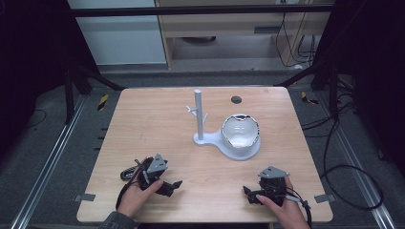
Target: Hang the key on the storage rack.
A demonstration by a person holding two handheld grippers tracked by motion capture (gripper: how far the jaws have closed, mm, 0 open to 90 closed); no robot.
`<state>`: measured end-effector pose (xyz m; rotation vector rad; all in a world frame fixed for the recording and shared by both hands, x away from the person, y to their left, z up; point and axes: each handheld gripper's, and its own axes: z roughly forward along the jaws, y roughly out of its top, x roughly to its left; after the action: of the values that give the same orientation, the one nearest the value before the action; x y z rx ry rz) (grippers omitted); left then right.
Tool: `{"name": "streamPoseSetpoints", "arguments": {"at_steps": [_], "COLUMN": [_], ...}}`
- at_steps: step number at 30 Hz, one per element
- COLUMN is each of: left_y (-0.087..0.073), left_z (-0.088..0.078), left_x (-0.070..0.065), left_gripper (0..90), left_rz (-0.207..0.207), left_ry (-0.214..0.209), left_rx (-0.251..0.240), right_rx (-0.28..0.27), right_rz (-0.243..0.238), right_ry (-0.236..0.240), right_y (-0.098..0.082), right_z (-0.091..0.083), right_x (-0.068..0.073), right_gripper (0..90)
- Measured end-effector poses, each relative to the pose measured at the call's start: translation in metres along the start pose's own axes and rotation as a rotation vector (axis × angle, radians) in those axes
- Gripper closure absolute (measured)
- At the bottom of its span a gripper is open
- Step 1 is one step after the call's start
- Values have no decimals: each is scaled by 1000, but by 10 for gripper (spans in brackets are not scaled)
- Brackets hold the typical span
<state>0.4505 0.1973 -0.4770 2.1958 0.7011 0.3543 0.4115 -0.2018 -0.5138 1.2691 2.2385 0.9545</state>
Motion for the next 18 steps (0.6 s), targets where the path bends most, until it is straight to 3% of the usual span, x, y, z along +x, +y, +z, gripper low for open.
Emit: {"name": "streamPoseSetpoints", "arguments": {"at_steps": [7,11,13,15,18], "left_y": [2,10,14,18,26], "left_z": [-6,-7,-8,-8,-9], "left_x": [3,2,4,6,11], "left_gripper": [38,39,41,42,41], "left_rz": [-6,35,35,54,120], "left_ry": [-1,31,24,19,29], "left_rx": [4,31,43,87,206], "right_rx": [0,0,0,0,0], "right_rz": [0,-1,-1,-2,-3], "right_ry": [0,0,1,3,4], "right_y": [0,0,0,0,0], "right_z": [0,0,0,0,0], "right_x": [0,0,0,0,0], "right_gripper": [6,6,5,5,5]}}
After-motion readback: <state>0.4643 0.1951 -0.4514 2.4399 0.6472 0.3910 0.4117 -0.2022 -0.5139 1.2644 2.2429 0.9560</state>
